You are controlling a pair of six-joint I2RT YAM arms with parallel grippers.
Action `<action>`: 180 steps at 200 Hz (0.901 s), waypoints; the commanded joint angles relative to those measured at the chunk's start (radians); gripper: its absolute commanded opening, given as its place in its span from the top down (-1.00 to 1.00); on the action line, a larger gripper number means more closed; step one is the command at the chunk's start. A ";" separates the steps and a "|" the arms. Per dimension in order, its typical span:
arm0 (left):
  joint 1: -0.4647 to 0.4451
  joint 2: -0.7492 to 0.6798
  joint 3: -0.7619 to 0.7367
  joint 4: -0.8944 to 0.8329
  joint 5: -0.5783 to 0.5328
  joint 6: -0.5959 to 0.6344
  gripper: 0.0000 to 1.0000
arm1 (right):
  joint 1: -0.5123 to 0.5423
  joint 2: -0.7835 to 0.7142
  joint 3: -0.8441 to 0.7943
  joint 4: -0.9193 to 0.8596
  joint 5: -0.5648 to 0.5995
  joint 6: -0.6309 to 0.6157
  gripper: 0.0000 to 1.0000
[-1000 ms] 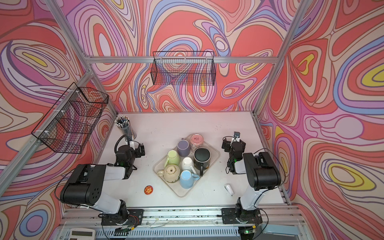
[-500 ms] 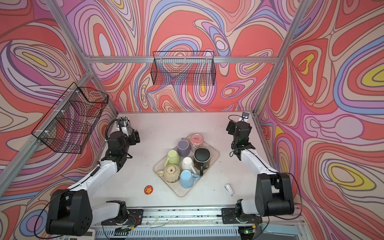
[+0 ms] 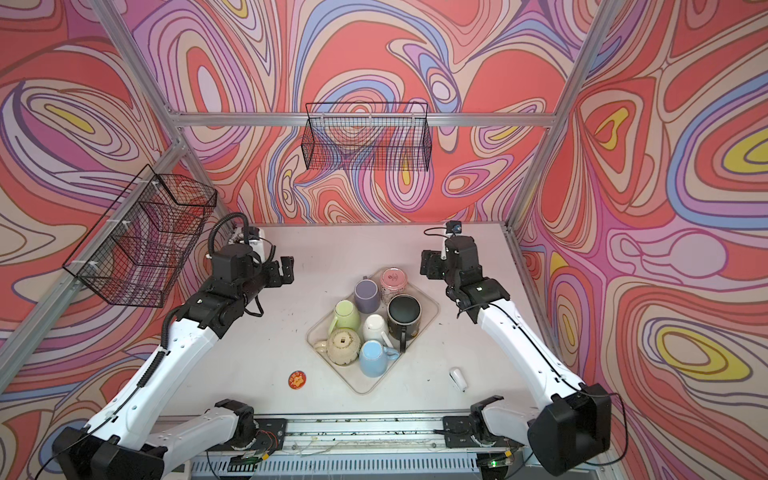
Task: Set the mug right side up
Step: 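Move left gripper over the light green mug while right arm advances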
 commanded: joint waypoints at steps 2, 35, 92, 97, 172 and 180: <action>-0.085 0.003 0.048 -0.182 0.026 0.026 -0.86 | 0.026 -0.035 -0.002 -0.136 -0.081 0.014 -0.74; -0.183 0.013 0.077 -0.303 0.057 0.058 -0.57 | 0.046 -0.061 -0.018 -0.185 -0.155 0.015 -0.74; -0.268 0.033 0.041 -0.426 0.161 0.091 -0.46 | 0.051 -0.117 -0.100 -0.165 -0.242 0.032 -0.75; -0.268 0.040 0.037 -0.430 0.177 0.096 -0.46 | 0.050 -0.125 -0.114 -0.150 -0.252 0.041 -0.75; -0.284 0.226 0.040 -0.416 0.195 0.171 -0.24 | 0.050 -0.140 -0.215 0.016 -0.309 0.101 -0.75; -0.290 0.245 0.045 -0.414 0.190 0.178 -0.21 | 0.049 -0.133 -0.225 0.032 -0.310 0.106 -0.75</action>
